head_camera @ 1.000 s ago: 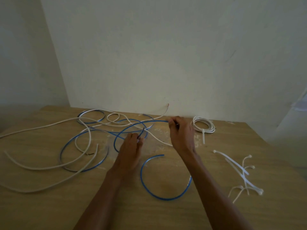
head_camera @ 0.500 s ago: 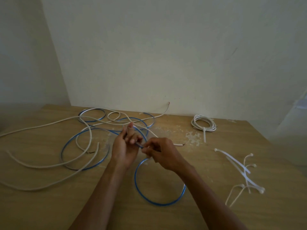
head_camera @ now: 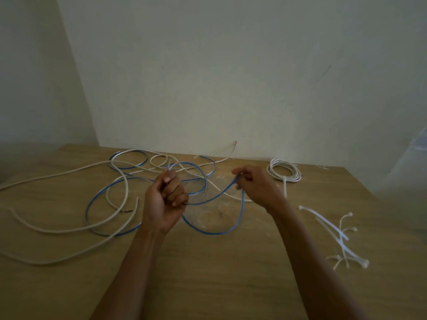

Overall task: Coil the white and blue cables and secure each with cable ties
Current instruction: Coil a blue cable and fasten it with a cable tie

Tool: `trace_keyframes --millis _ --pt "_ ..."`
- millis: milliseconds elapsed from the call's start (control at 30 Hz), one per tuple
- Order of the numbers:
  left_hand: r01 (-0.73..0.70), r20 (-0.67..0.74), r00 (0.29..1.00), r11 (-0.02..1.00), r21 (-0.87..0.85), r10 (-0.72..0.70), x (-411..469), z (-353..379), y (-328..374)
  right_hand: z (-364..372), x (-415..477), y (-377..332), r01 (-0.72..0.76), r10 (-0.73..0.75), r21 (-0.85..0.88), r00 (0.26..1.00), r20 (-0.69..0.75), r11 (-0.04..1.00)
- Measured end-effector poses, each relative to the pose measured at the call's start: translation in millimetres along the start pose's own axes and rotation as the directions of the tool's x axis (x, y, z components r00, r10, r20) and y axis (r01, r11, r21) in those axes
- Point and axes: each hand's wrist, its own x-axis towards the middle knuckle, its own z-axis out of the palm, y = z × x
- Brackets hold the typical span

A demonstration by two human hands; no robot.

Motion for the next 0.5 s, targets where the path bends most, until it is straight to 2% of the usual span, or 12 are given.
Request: trace_keyframes --millis 67,100,167,233,300,367,500 --pt "0.053 -0.019 0.999 0.993 0.104 -0.051 -1 3 -1 -6 4 -10 -0.087 0.084 0.376 0.996 0.023 0.923" --pt "0.087 -0.029 0.996 0.982 0.166 -0.083 -2 4 -3 -7 6 -15 -0.094 0.113 0.492 0.994 -0.009 0.866" --pt "0.159 -0.032 0.987 0.954 0.255 -0.157 -2 7 -11 -10 12 -15 -0.026 0.133 0.604 0.982 -0.133 0.796" --pt "0.187 -0.042 0.982 0.937 0.296 -0.183 -2 8 -15 -17 19 -7 0.032 0.094 0.586 0.979 -0.183 0.809" --pt "0.161 -0.082 0.986 0.934 0.320 -0.142 0 4 -13 -24 22 -1 0.038 0.026 0.465 0.991 -0.130 0.884" --pt "0.130 -0.100 0.990 0.925 0.357 -0.100 2 -1 -8 -28 24 4 0.133 -0.093 0.325 0.987 -0.135 0.937" --pt "0.107 -0.154 0.987 0.897 0.429 -0.044 6 -2 -14 -12 18 4 0.345 -0.296 0.151 0.915 -0.274 0.926"
